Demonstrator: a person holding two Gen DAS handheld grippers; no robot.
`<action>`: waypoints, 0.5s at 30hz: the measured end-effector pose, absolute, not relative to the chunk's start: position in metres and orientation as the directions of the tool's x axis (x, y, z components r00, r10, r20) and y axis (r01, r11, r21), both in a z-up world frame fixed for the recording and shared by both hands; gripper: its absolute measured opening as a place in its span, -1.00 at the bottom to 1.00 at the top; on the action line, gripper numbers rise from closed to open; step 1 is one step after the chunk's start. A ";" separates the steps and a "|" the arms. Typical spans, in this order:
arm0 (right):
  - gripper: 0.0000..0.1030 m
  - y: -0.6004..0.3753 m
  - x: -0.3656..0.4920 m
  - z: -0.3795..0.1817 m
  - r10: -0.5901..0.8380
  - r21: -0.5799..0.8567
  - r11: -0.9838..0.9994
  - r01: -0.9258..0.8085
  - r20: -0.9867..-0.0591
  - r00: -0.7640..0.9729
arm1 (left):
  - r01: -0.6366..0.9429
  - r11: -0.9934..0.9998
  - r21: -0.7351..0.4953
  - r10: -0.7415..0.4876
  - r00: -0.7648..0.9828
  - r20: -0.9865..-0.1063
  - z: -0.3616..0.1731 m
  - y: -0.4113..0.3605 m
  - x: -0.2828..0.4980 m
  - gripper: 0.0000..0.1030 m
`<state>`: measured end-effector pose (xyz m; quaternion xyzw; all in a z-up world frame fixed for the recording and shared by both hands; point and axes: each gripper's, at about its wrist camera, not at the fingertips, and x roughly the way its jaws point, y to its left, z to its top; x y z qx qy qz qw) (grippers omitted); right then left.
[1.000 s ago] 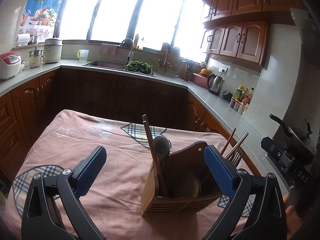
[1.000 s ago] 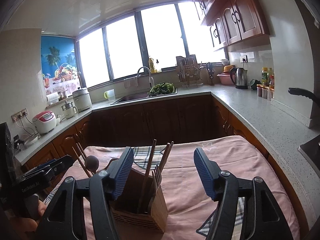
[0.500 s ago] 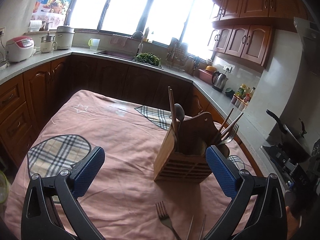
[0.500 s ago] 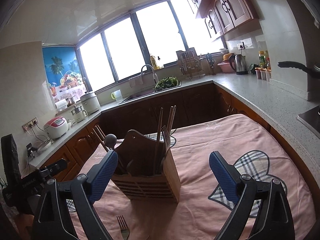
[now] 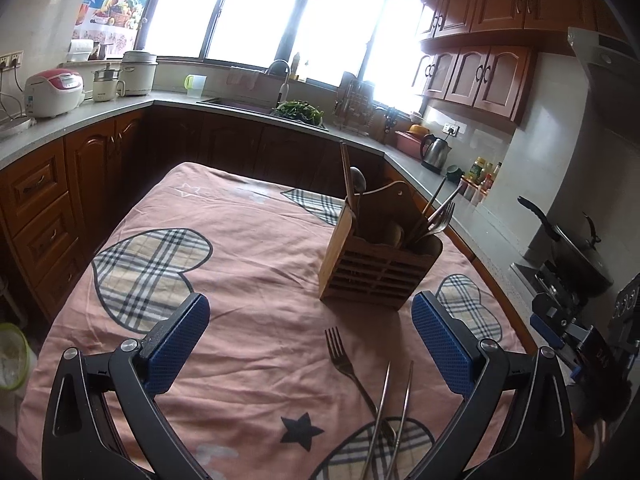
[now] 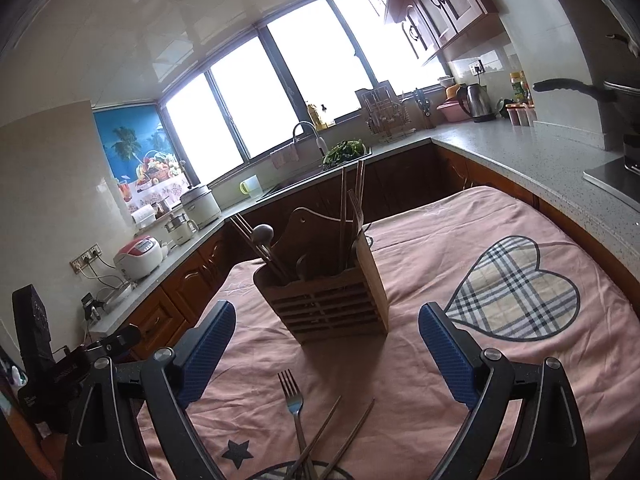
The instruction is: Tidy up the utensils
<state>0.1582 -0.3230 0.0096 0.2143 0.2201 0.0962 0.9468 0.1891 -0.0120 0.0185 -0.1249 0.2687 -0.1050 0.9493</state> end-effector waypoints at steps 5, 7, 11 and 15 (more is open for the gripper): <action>0.83 -0.316 0.130 0.007 0.290 0.433 0.895 -0.105 -0.386 0.876 | 0.157 0.951 -0.268 -0.274 0.830 -0.486 0.016 -0.009 0.155 1.00; 0.83 -0.313 0.118 0.012 0.287 0.412 0.904 -0.117 -0.382 0.878 | 0.163 0.954 -0.252 -0.268 0.840 -0.472 0.017 -0.007 0.139 1.00; 0.91 -0.307 0.092 0.028 0.266 0.353 0.925 -0.139 -0.344 0.900 | 0.172 0.959 -0.226 -0.260 0.854 -0.451 0.022 -0.002 0.112 1.00; 0.97 -0.300 0.063 0.050 0.252 0.294 0.942 -0.164 -0.295 0.921 | 0.185 0.960 -0.212 -0.260 0.869 -0.420 0.038 0.001 0.089 1.00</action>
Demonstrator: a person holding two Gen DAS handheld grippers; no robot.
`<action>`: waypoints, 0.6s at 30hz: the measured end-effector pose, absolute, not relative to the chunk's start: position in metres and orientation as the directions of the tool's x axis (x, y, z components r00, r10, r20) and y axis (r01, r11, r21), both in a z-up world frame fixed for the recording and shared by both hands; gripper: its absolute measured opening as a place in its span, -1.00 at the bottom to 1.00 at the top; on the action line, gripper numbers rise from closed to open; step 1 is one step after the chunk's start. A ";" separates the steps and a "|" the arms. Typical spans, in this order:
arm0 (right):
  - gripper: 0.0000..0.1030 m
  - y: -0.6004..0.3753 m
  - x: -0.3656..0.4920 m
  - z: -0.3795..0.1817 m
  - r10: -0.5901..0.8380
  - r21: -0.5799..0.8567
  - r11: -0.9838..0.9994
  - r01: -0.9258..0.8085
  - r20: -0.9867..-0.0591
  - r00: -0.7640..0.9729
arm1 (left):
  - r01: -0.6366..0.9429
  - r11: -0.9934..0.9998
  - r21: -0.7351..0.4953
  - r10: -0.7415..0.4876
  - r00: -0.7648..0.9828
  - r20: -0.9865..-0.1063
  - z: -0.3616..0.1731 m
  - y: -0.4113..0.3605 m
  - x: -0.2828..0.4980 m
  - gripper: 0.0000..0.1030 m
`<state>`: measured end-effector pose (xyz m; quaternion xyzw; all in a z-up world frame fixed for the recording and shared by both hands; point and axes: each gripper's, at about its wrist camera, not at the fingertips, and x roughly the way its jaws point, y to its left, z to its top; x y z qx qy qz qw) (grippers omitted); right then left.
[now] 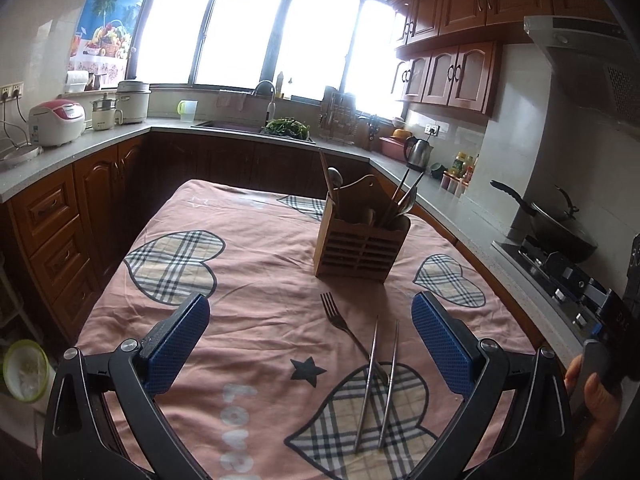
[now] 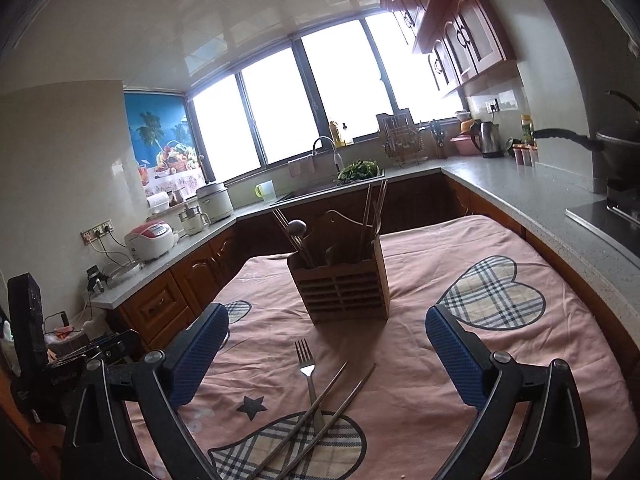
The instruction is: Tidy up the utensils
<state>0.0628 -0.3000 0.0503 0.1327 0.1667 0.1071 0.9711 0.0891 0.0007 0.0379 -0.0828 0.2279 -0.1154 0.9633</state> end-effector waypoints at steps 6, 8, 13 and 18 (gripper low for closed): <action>1.00 -0.295 0.026 0.083 0.250 0.249 0.949 -0.193 -0.221 0.943 | 0.168 0.975 -0.142 -0.208 0.915 -0.345 0.058 -0.008 0.055 1.00; 1.00 -0.293 0.015 0.078 0.226 0.246 0.953 -0.175 -0.196 0.954 | 0.171 0.975 -0.142 -0.209 0.922 -0.327 0.049 -0.011 0.047 1.00; 1.00 -0.284 0.005 0.035 0.147 0.195 0.975 -0.110 -0.184 0.972 | 0.154 0.984 -0.090 -0.175 0.932 -0.318 0.018 -0.026 0.040 1.00; 1.00 -0.282 0.005 -0.007 0.138 0.209 0.974 -0.092 -0.219 0.966 | 0.131 0.990 -0.049 -0.140 0.939 -0.315 -0.003 -0.033 0.035 1.00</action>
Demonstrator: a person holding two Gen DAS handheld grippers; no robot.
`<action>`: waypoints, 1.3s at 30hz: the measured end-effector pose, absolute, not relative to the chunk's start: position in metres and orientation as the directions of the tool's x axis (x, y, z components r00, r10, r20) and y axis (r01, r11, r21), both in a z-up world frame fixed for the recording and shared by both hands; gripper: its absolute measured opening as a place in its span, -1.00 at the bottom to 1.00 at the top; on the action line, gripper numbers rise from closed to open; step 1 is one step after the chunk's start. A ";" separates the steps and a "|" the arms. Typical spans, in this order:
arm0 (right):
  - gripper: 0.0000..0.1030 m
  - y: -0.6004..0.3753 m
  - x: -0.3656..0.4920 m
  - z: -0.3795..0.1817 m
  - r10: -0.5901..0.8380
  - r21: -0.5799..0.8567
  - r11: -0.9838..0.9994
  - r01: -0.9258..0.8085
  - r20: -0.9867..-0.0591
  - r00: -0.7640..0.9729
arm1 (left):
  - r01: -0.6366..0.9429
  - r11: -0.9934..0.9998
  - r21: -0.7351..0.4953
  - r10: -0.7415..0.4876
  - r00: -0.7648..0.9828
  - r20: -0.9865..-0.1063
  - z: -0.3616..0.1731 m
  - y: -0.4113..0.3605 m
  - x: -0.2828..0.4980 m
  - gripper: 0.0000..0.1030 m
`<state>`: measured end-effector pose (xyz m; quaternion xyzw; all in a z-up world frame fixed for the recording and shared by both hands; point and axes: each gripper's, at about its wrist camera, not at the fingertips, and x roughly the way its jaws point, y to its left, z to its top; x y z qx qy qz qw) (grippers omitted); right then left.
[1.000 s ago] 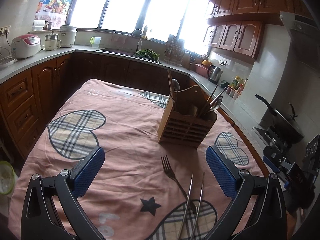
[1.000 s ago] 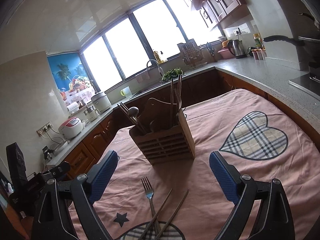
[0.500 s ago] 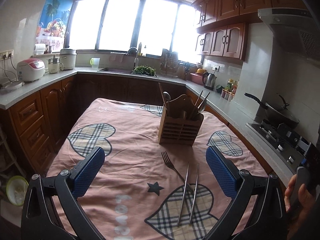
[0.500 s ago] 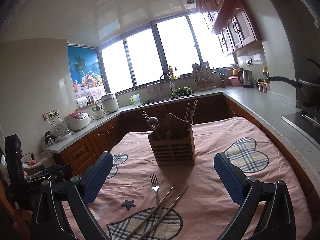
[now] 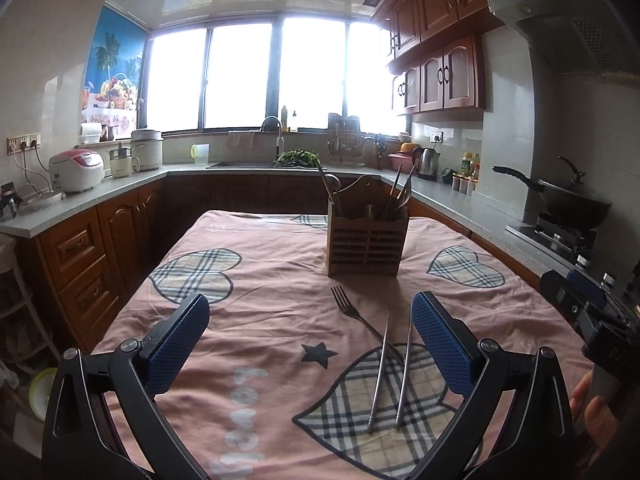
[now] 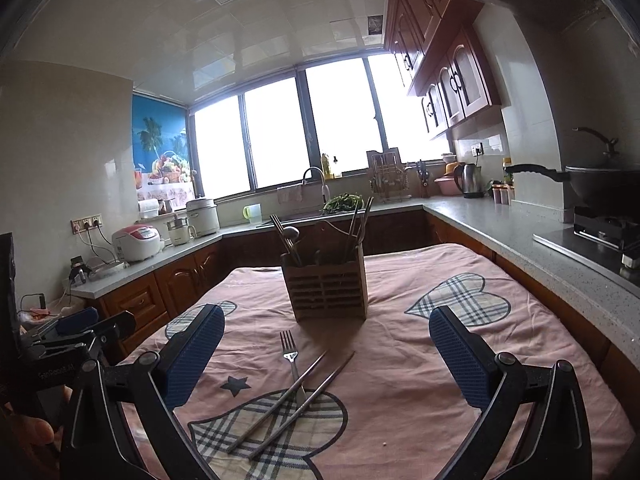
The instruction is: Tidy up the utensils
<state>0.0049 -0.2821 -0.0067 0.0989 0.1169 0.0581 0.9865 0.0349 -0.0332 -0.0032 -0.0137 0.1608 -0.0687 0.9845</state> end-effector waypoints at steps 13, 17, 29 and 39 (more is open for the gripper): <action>1.00 -0.276 -0.004 -0.020 0.131 0.184 0.979 -0.087 -0.240 0.962 | 0.066 0.997 -0.050 -0.079 0.937 -0.342 -0.012 -0.024 0.027 1.00; 1.00 -0.271 -0.005 -0.021 0.141 0.177 0.979 -0.098 -0.251 0.958 | 0.058 0.997 -0.049 -0.072 0.933 -0.353 -0.013 -0.023 0.026 1.00; 1.00 -0.266 -0.006 -0.017 0.147 0.162 0.981 -0.107 -0.259 0.955 | 0.047 0.998 -0.040 -0.058 0.931 -0.360 -0.014 -0.022 0.025 1.00; 1.00 -0.264 -0.007 -0.015 0.149 0.150 0.982 -0.114 -0.255 0.955 | 0.041 0.998 -0.042 -0.053 0.930 -0.364 -0.012 -0.020 0.026 1.00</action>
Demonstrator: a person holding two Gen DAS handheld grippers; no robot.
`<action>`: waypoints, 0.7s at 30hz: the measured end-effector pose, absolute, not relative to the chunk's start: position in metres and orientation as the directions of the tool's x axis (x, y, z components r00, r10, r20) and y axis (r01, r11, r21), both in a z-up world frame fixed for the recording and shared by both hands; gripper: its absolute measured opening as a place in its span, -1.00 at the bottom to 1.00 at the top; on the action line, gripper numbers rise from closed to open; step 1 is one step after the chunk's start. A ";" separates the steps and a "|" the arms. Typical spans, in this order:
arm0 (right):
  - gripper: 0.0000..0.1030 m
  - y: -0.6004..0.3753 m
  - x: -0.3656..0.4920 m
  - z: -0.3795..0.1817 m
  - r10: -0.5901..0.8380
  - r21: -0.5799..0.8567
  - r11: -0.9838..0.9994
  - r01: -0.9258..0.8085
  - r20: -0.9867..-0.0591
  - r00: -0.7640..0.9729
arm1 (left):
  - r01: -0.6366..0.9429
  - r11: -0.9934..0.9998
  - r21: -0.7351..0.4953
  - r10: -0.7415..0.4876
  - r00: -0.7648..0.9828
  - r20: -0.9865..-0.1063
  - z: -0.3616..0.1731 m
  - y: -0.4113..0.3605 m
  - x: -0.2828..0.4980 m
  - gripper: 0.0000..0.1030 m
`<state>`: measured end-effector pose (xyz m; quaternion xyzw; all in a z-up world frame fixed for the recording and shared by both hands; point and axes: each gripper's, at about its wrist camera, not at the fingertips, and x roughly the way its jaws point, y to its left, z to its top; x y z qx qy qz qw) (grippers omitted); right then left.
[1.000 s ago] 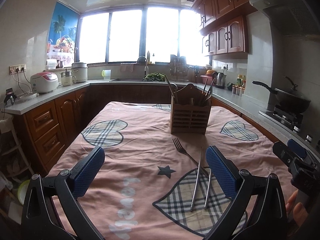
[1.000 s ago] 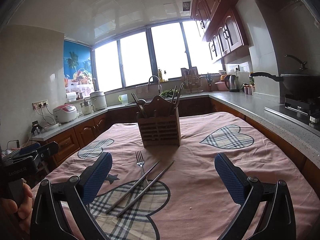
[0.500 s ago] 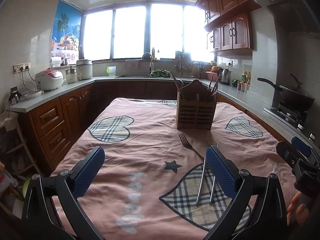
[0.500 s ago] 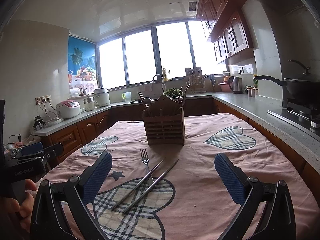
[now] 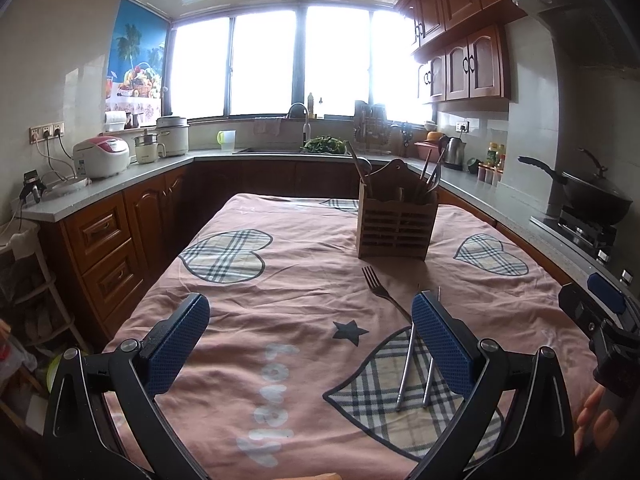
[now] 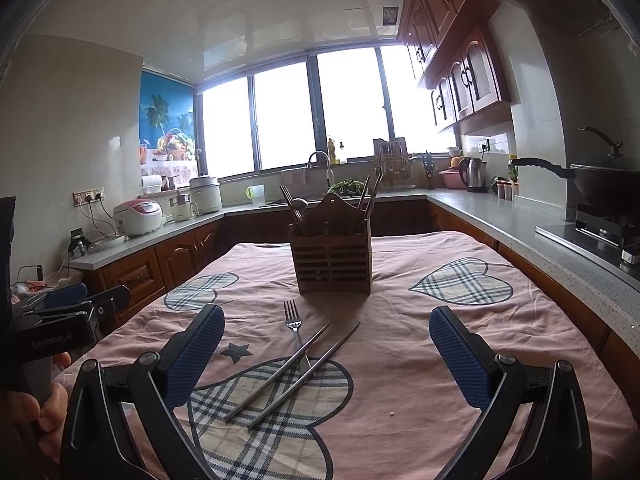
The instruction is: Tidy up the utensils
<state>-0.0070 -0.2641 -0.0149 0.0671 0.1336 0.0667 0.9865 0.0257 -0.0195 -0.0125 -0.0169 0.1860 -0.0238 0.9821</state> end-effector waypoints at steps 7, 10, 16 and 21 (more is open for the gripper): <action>1.00 -0.265 -0.008 -0.014 0.149 0.153 0.982 -0.112 -0.253 0.956 | 0.035 0.999 -0.041 -0.047 0.931 -0.361 -0.012 -0.019 0.025 1.00; 1.00 -0.265 -0.009 -0.014 0.150 0.154 0.982 -0.114 -0.251 0.956 | 0.034 0.999 -0.040 -0.046 0.931 -0.361 -0.012 -0.019 0.025 1.00; 1.00 -0.265 -0.009 -0.013 0.151 0.156 0.981 -0.114 -0.251 0.956 | 0.035 0.999 -0.038 -0.047 0.932 -0.360 -0.012 -0.019 0.025 1.00; 1.00 -0.265 -0.009 -0.013 0.150 0.153 0.982 -0.114 -0.249 0.957 | 0.036 0.999 -0.032 -0.045 0.933 -0.358 -0.011 -0.020 0.023 1.00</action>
